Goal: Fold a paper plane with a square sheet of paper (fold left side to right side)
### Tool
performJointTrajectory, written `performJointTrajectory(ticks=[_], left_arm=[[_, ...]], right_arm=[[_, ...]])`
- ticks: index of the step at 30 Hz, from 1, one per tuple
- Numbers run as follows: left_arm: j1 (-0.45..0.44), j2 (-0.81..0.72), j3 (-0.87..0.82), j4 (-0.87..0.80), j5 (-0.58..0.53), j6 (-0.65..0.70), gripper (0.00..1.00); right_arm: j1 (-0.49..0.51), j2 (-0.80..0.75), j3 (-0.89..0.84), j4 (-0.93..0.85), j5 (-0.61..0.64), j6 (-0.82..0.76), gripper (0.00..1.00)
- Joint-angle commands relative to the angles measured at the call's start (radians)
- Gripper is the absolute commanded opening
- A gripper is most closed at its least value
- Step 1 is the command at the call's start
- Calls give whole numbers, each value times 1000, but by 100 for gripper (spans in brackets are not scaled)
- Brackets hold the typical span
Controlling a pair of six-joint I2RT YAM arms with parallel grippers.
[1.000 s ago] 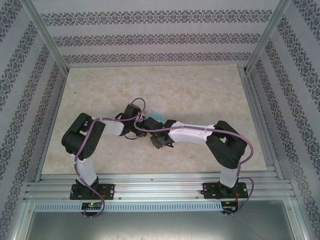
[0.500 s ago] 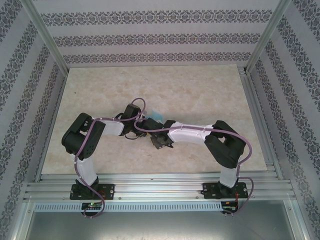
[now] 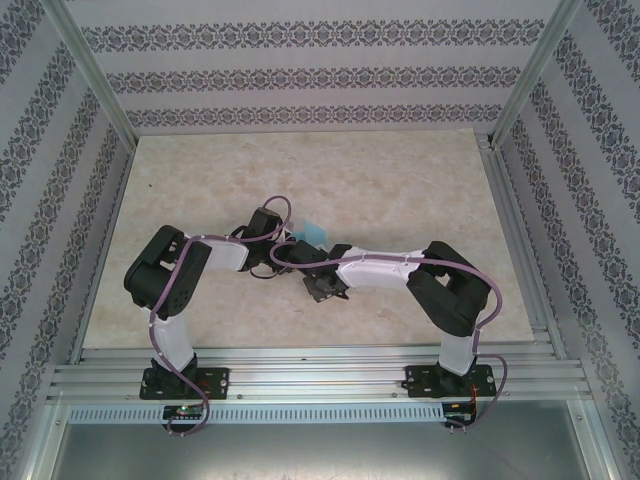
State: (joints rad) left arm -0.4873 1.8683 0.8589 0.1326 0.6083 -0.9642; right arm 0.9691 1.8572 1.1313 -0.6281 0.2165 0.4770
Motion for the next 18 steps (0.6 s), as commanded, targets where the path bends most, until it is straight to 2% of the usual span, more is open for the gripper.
performJointTrajectory(ticks=[1, 6, 18], left_arm=[[-10, 46, 6, -50, -56, -2, 23], [-11, 45, 5, -53, -58, -1, 23], [-10, 48, 2, -50, -58, 0, 23]], right_arm=[[11, -25, -7, 11, 17, 7, 19], [13, -45, -8, 5, 24, 4, 18], [15, -26, -18, 31, -12, 4, 0]])
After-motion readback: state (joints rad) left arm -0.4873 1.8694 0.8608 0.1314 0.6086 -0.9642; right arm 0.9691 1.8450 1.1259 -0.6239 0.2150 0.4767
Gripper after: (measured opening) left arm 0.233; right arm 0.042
